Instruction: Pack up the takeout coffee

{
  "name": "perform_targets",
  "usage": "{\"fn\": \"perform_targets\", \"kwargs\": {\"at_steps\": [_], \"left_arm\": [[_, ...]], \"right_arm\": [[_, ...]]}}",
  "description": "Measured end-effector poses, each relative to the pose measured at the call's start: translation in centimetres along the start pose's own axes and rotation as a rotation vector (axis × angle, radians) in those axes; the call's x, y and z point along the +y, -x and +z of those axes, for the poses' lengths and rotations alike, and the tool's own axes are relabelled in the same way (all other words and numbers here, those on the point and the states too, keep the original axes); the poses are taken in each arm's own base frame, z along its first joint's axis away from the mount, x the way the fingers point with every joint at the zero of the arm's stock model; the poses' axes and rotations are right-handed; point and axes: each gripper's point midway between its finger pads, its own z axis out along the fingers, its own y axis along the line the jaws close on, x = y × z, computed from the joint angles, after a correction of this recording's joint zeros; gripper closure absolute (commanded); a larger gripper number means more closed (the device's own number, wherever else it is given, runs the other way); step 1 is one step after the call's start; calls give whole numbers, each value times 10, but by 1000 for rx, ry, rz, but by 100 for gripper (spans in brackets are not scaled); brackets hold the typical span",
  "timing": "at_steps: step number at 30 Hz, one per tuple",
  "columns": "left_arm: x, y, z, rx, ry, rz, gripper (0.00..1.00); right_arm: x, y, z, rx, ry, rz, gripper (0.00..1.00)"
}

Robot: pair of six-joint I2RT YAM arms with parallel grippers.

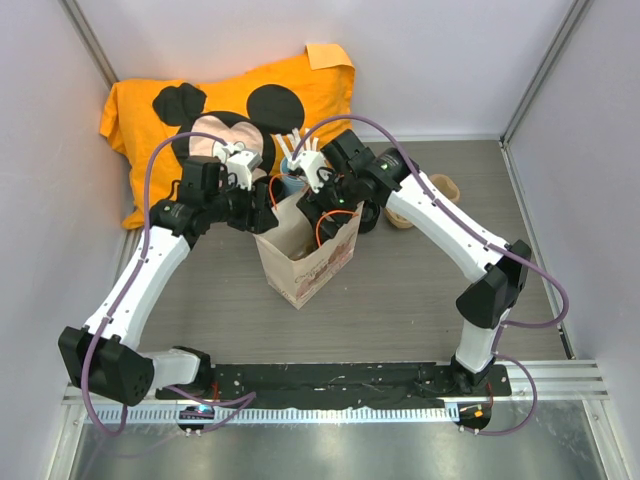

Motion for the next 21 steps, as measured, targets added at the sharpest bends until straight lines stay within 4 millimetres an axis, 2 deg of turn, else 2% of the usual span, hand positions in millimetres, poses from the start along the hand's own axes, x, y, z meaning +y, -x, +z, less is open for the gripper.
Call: {"fn": "perform_targets", "kwargs": {"at_steps": [21], "left_arm": [[0, 1, -1, -3, 0, 1, 38]], "right_arm": [[15, 6, -16, -32, 73, -41, 28]]}}
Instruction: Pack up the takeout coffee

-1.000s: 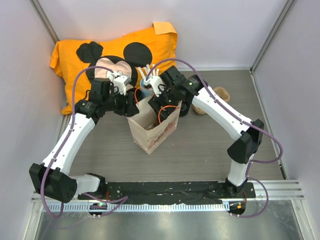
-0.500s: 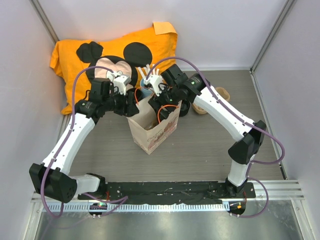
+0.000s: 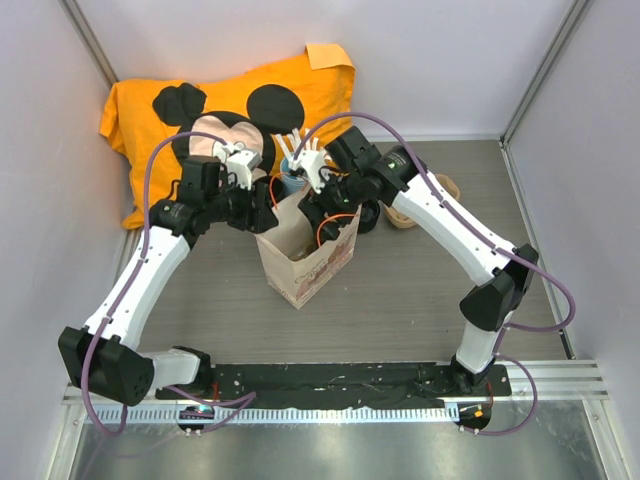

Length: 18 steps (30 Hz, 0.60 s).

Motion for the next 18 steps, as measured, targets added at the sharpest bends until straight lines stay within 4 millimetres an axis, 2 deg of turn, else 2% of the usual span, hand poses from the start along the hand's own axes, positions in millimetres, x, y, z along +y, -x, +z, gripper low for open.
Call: {"fn": "perform_targets", "kwargs": {"at_steps": [7, 18], "left_arm": [[0, 1, -1, -3, 0, 1, 37], [-2, 13, -6, -31, 2, 15, 33]], "right_arm": [[6, 1, -10, -15, 20, -29, 25], [5, 20, -48, -118, -14, -77, 21]]}}
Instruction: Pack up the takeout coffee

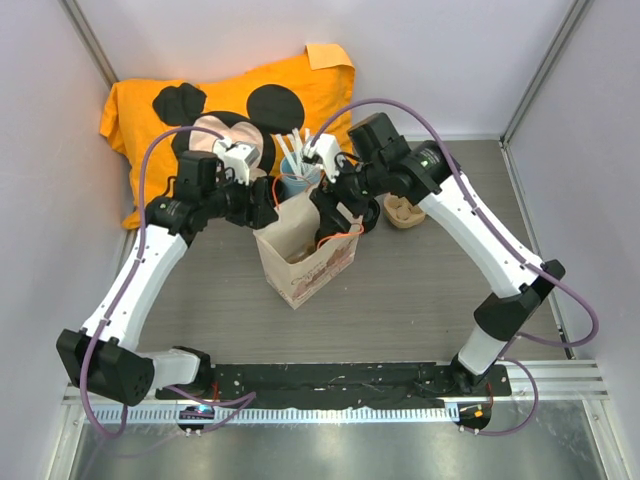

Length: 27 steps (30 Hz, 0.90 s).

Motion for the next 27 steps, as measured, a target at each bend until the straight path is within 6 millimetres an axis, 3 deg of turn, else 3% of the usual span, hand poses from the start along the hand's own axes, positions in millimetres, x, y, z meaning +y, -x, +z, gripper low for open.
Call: {"fn": "perform_targets", "kwargs": {"at_steps": [7, 13, 19, 22, 27], "left_arm": [[-3, 8, -5, -14, -2, 11, 31], [-3, 8, -6, -12, -8, 24, 28], [-8, 14, -11, -21, -20, 40, 27], [-9, 21, -15, -34, -20, 61, 26], [-12, 27, -22, -51, -20, 82, 26]], "right_arm": [[-18, 13, -25, -77, -39, 17, 20], [-29, 17, -34, -115, -59, 28, 20], [-63, 16, -47, -168, -134, 76, 20], [-77, 10, -48, -166, -171, 94, 20], [-84, -12, -30, -108, -179, 112, 20]]}}
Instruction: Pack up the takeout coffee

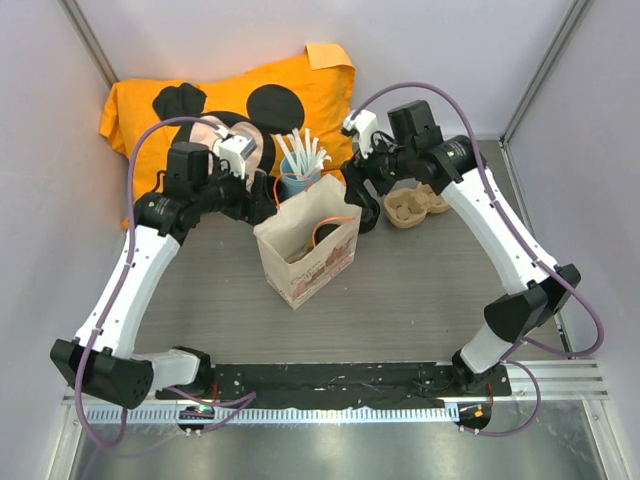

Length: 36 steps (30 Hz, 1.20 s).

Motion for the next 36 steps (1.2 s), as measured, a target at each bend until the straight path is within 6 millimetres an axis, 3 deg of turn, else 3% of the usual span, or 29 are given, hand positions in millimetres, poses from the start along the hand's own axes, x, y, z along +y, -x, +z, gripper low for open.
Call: {"fn": "perform_targets", "kwargs": {"at_steps": [7, 13, 27, 36], "left_arm": [[-1, -3, -2, 9, -2, 10, 26], [-2, -4, -2, 12, -11, 11, 26], [-5, -13, 1, 36, -35, 1, 26], [-6, -17, 2, 44, -43, -4, 26]], "right_arm": [[-10, -31, 20, 70, -21, 24, 22], [-15, -31, 27, 65, -25, 27, 28], [-7, -34, 31, 64, 17, 65, 68], [0, -40, 35, 76, 48, 101, 70]]}}
